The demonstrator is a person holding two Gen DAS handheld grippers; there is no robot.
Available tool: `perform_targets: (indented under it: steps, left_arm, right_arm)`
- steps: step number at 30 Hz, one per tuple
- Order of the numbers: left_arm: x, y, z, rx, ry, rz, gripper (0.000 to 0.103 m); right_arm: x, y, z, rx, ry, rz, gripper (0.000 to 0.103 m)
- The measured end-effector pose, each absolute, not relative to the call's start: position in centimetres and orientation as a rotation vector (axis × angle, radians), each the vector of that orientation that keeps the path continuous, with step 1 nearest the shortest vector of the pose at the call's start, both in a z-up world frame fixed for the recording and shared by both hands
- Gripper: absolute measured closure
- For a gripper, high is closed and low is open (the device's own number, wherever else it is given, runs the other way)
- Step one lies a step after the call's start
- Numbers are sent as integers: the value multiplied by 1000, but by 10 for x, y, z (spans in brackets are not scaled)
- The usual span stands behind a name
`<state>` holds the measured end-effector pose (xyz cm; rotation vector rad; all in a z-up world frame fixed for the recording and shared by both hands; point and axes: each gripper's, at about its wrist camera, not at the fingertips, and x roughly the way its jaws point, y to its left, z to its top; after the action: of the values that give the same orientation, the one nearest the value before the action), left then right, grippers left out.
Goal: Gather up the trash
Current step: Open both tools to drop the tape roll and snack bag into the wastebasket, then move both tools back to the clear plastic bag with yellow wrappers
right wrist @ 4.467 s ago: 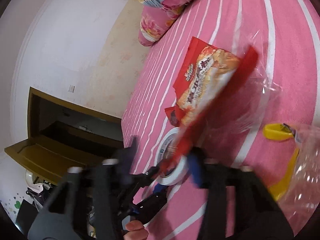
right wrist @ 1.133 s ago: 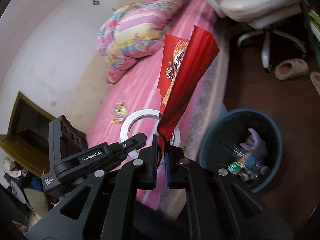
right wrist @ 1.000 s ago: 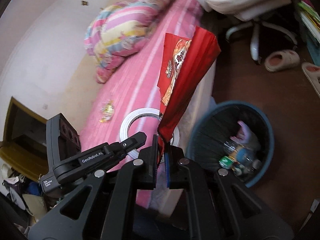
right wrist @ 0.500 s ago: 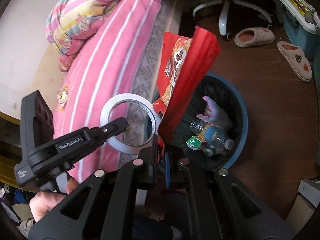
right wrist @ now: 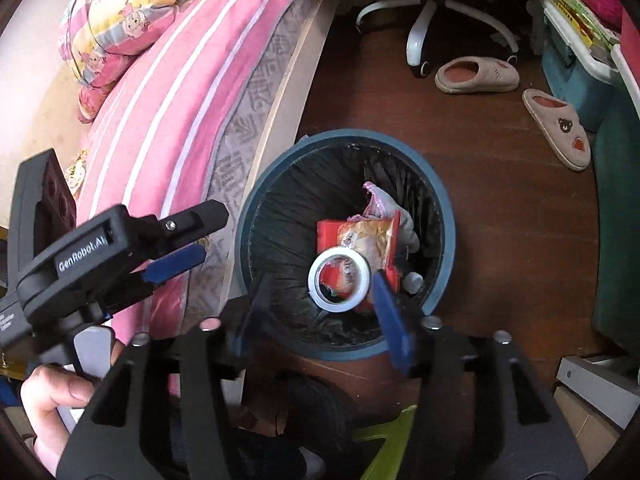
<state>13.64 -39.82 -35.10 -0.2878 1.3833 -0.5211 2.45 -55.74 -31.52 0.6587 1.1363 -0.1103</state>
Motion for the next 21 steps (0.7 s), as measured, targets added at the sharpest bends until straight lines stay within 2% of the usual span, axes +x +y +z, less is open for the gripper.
perform_targets:
  steps: [6,14,21]
  left_arm:
    - [137,-371,-328,-428,1346,-487,18]
    - [128,-311,-262,-576,1178,-447,15]
    - [129,-224,-208,-687,1019,-403,15]
  right_arm:
    - [23,-558,-284,679,1050,-82,21]
    - [40,-524,-215,659,912,69,15]
    - [78,-460,-165,587,872,238,15]
